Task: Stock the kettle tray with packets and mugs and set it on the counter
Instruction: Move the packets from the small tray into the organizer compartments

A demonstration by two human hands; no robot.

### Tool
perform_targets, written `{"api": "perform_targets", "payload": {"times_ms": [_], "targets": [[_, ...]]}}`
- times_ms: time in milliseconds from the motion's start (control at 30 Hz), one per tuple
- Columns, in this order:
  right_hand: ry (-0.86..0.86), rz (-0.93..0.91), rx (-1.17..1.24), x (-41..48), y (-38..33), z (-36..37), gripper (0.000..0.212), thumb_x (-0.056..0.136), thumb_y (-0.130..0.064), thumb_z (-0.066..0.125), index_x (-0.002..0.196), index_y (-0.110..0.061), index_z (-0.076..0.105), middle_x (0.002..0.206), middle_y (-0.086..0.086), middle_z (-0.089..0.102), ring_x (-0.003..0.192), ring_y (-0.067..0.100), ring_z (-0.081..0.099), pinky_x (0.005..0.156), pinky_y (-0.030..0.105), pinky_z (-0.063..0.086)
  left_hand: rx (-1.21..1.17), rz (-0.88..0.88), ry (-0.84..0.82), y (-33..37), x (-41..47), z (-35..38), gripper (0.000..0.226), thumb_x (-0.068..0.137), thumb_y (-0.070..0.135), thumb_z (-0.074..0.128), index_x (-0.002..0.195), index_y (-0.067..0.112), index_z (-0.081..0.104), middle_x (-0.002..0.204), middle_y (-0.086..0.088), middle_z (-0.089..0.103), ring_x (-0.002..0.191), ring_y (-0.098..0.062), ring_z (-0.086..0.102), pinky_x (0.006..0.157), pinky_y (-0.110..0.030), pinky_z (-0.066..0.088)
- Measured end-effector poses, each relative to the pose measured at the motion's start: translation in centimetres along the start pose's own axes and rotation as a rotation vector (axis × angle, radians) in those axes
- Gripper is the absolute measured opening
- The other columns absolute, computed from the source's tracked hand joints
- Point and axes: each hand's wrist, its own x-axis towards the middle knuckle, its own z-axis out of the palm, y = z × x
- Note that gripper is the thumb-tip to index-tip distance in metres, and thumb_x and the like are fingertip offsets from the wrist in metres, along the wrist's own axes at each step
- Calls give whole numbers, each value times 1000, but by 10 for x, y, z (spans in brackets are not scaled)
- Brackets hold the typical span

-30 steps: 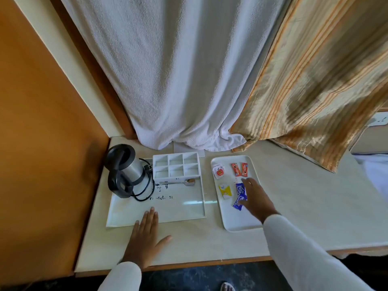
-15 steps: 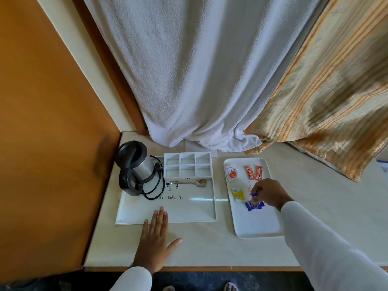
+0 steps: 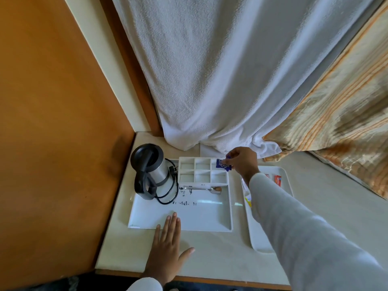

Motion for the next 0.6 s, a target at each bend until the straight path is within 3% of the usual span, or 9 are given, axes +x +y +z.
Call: {"api": "perform_targets", "payload": {"times_ms": [200, 367, 433, 533, 600], "targets": [[12, 12, -148, 10, -8, 14, 19, 71, -8, 86, 72, -16, 69, 83, 5, 71, 78, 20, 65, 69, 28, 50, -5, 9, 32, 0, -1, -1, 99, 92, 78, 35, 158, 6, 25, 169, -14, 19, 153, -33, 23, 115, -53, 20], [20, 3, -201, 18, -9, 16, 6, 82, -14, 76, 81, -9, 77, 80, 6, 74, 77, 20, 66, 71, 28, 51, -5, 6, 37, 1, -2, -1, 98, 92, 78, 36, 158, 6, 25, 169, -13, 18, 153, -33, 23, 115, -53, 20], [34, 0, -183, 21, -10, 11, 10, 83, -12, 71, 81, -7, 80, 76, 7, 75, 72, 21, 68, 73, 30, 56, -6, 5, 37, 1, -2, -1, 98, 92, 78, 35, 159, 6, 24, 169, -13, 18, 153, -33, 23, 115, -53, 20], [124, -21, -103, 24, -17, -5, 14, 86, -13, 70, 91, -9, 83, 84, 3, 77, 64, 8, 61, 60, 19, 48, -8, 0, 45, 2, -2, -2, 98, 93, 78, 35, 158, 6, 24, 168, -14, 19, 153, -33, 24, 114, -53, 20], [177, -8, 19, 24, -20, -12, 14, 85, -15, 74, 94, -9, 82, 87, 1, 78, 64, 9, 65, 59, 21, 53, -11, -1, 45, 4, -2, -2, 98, 93, 78, 35, 158, 5, 25, 168, -14, 20, 152, -34, 24, 114, -53, 20]]}}
